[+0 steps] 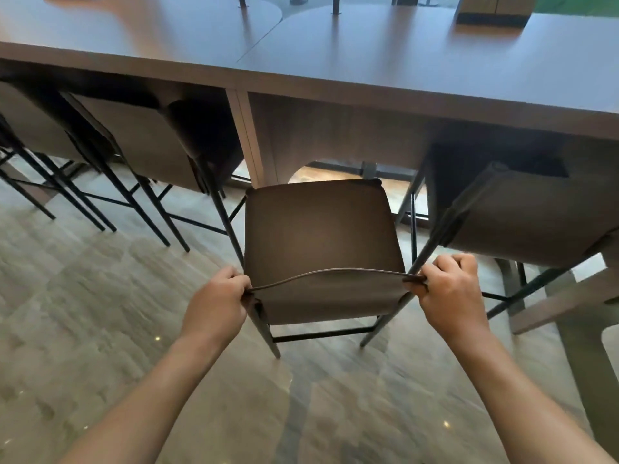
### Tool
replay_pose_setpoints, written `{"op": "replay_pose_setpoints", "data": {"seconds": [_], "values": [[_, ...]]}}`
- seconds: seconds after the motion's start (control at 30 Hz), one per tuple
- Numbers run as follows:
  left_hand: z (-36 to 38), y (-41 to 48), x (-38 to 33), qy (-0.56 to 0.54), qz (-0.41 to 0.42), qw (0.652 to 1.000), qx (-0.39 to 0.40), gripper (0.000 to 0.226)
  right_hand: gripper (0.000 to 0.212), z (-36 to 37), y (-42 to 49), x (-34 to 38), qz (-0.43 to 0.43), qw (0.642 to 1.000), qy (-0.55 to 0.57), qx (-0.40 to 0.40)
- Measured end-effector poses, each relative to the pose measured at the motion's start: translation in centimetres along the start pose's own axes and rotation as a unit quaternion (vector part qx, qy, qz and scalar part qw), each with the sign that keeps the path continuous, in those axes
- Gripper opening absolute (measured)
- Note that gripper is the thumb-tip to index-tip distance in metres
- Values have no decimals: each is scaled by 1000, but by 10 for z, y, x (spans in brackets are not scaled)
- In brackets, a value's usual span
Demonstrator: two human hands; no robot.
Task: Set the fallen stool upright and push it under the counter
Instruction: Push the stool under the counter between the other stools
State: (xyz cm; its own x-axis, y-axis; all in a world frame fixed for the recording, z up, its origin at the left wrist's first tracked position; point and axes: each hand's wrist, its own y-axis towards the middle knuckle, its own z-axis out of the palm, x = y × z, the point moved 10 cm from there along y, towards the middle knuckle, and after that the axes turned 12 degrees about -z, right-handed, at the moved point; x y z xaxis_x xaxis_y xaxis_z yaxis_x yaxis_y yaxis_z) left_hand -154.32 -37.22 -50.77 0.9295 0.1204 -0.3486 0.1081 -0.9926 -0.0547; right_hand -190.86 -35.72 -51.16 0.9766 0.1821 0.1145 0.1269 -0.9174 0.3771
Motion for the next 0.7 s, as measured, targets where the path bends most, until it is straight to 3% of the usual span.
{"op": "replay_pose_setpoints", "data": {"seconds": [0.37, 0.7], "values": [[-18, 17, 33, 5, 57, 998, 28, 18, 30, -18, -38, 58, 43, 999, -17, 9], [-23, 19, 27, 126, 89, 987, 47, 16, 22, -18, -51, 70, 134, 977, -66, 155]]}}
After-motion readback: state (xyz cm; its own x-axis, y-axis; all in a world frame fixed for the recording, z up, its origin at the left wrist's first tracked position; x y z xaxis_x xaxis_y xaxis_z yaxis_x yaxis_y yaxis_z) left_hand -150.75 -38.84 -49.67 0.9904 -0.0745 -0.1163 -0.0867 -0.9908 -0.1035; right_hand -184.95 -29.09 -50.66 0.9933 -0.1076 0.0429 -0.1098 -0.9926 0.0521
